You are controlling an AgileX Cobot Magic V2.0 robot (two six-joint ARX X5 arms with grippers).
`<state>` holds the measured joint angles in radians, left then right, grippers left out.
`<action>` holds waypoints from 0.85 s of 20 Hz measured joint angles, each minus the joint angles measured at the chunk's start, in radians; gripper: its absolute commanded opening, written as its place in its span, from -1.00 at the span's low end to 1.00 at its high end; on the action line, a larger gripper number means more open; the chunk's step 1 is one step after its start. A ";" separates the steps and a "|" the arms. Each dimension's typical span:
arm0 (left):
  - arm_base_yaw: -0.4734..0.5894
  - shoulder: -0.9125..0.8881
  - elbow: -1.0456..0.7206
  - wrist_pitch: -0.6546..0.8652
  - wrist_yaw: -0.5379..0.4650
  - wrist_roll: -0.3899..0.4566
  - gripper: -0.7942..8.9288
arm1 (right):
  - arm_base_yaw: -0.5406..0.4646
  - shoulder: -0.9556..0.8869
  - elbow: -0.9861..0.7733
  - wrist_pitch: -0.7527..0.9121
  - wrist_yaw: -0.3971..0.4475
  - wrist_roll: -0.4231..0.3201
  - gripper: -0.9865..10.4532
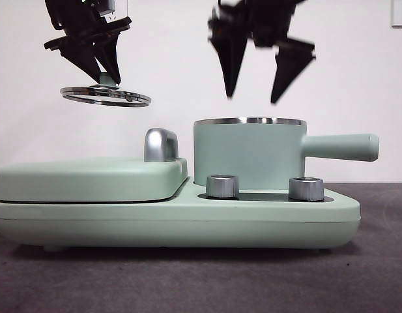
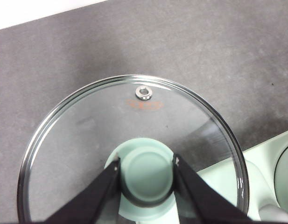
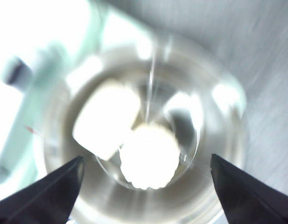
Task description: Put the buns in a small steamer
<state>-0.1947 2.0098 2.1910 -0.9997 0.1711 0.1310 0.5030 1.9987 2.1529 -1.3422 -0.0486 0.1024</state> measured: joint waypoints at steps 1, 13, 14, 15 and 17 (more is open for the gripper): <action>0.000 0.000 0.000 0.000 0.000 0.000 -0.82 | 0.001 -0.023 0.001 0.000 0.000 0.005 -0.08; -0.032 0.000 0.000 -0.016 0.000 -0.003 -0.82 | 0.191 -0.788 -0.613 0.015 0.106 0.049 -0.08; -0.043 0.000 0.000 -0.021 0.000 -0.004 -0.82 | 0.210 -0.872 -0.704 0.068 0.116 0.070 -0.08; -0.056 0.000 0.000 -0.024 0.000 -0.008 -0.82 | 0.227 -0.951 -0.787 0.132 0.130 0.089 -0.08; -0.087 0.000 0.000 -0.031 0.000 -0.016 -0.82 | 0.260 -1.102 -0.956 0.233 0.132 0.123 -0.08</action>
<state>-0.2817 2.0102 2.1910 -1.0302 0.1707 0.1154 0.7628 0.8963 1.1965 -1.1095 0.0834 0.2256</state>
